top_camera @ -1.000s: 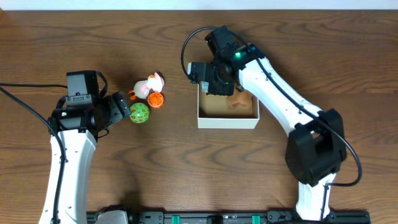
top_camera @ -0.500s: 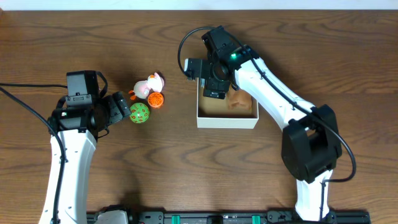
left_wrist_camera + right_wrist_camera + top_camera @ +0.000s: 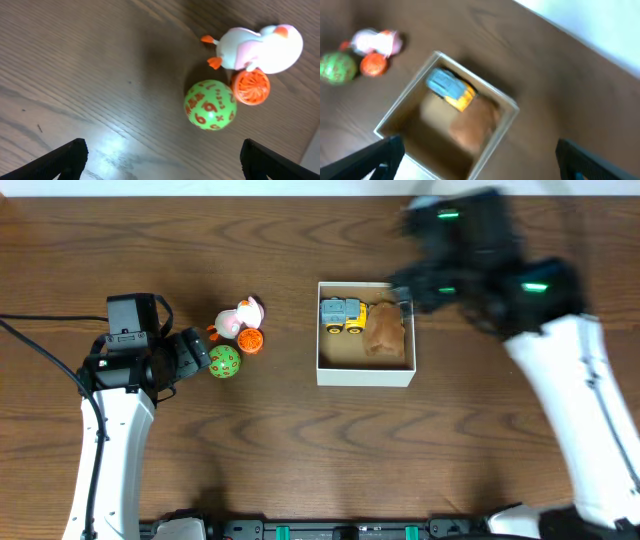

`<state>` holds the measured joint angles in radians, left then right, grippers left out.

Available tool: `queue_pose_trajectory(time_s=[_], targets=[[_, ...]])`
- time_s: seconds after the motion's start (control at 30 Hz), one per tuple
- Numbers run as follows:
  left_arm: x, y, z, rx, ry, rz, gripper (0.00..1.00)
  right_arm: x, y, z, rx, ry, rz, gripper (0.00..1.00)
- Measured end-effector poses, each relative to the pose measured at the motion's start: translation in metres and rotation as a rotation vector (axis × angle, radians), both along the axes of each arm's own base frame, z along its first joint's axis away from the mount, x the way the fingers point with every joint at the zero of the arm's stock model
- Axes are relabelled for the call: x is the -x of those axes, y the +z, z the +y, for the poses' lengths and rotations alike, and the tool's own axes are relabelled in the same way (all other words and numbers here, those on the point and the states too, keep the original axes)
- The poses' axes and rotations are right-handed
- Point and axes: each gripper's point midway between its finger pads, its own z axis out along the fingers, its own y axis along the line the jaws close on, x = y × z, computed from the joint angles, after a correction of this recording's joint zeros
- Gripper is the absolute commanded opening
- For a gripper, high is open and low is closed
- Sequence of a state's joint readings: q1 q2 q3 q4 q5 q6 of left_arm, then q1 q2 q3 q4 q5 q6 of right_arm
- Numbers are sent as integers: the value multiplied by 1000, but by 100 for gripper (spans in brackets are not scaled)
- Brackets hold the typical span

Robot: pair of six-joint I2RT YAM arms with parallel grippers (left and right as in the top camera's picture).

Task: Pack container
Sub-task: 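Carry the truck into the box beside the bear and release, then reach the left gripper to the white duck toy and grasp it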

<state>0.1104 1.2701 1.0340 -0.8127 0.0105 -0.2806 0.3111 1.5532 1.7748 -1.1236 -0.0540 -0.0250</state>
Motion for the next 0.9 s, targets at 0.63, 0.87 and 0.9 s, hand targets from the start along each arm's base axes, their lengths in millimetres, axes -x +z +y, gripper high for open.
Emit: queue_pose_trajectory(time_s=[0.63, 0.87, 0.9], targets=[[-72, -11, -49, 88, -318, 109, 83, 49, -74, -192, -232, -891, 394, 99], [-122, -49, -52, 95, -369, 103, 78, 57, -107, -186, -240, -891, 470, 99], [-123, -54, -53, 101, -371, 110, 78, 59, -111, -185, -239, -892, 481, 99]])
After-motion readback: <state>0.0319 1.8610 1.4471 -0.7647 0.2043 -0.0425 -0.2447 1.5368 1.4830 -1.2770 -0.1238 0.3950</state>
